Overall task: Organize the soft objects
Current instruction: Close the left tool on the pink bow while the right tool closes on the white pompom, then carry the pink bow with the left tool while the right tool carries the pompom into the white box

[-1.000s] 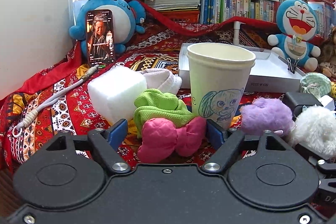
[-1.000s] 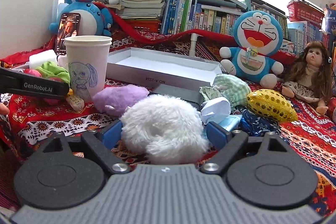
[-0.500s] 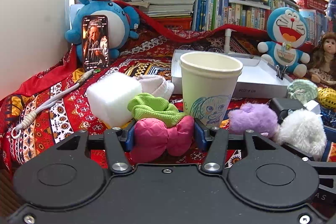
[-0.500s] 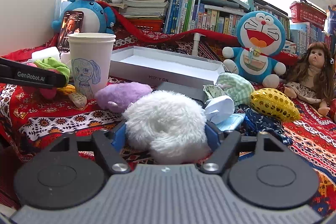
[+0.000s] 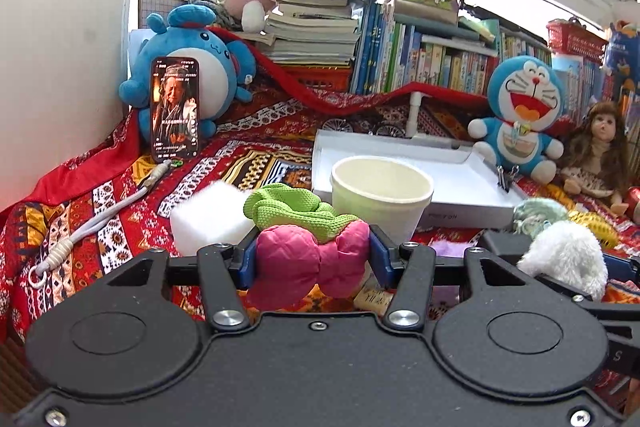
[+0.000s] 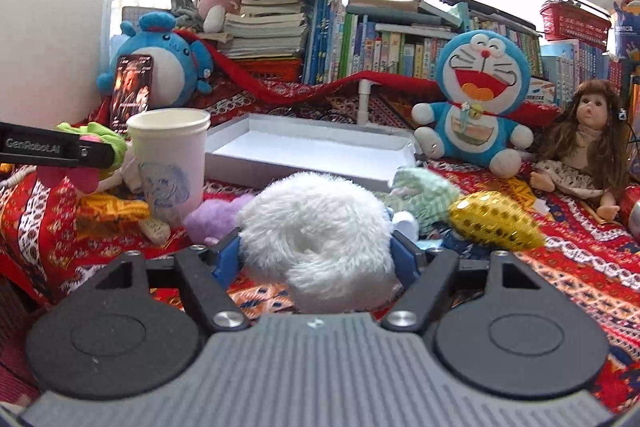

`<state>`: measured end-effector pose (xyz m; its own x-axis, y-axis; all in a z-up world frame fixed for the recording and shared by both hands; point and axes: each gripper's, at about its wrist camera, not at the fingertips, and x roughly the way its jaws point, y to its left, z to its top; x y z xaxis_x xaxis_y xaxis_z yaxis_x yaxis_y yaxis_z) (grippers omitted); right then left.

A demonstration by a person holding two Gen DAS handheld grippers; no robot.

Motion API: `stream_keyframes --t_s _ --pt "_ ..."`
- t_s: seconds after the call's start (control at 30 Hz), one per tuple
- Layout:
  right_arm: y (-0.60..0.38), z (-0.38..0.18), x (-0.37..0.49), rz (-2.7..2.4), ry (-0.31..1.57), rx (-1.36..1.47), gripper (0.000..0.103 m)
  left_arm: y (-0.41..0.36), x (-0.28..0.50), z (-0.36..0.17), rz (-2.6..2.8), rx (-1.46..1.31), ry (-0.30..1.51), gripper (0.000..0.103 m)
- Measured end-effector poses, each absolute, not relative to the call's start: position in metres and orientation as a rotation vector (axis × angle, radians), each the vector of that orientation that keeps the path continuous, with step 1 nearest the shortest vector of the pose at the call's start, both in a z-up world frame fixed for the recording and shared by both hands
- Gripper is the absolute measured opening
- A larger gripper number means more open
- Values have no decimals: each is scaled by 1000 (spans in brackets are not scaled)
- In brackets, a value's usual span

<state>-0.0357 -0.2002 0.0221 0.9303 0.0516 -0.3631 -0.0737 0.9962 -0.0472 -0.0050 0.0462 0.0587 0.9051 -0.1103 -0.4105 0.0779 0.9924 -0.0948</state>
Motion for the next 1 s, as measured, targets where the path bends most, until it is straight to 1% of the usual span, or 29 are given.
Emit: stream_keyframes --t_s 0.3,0.57,0.8,1.0 --pt "-225 48 -28 24 353 -10 76 54 2 89 -138 -91 398 51" --pt "-241 78 -6 57 373 3 76 61 36 134 -245 -133 410 51" --pt "-259 113 41 136 440 54 76 49 98 172 -403 -179 559 51" --pt "-268 133 82 226 478 23 76 22 163 181 -424 -160 724 51"
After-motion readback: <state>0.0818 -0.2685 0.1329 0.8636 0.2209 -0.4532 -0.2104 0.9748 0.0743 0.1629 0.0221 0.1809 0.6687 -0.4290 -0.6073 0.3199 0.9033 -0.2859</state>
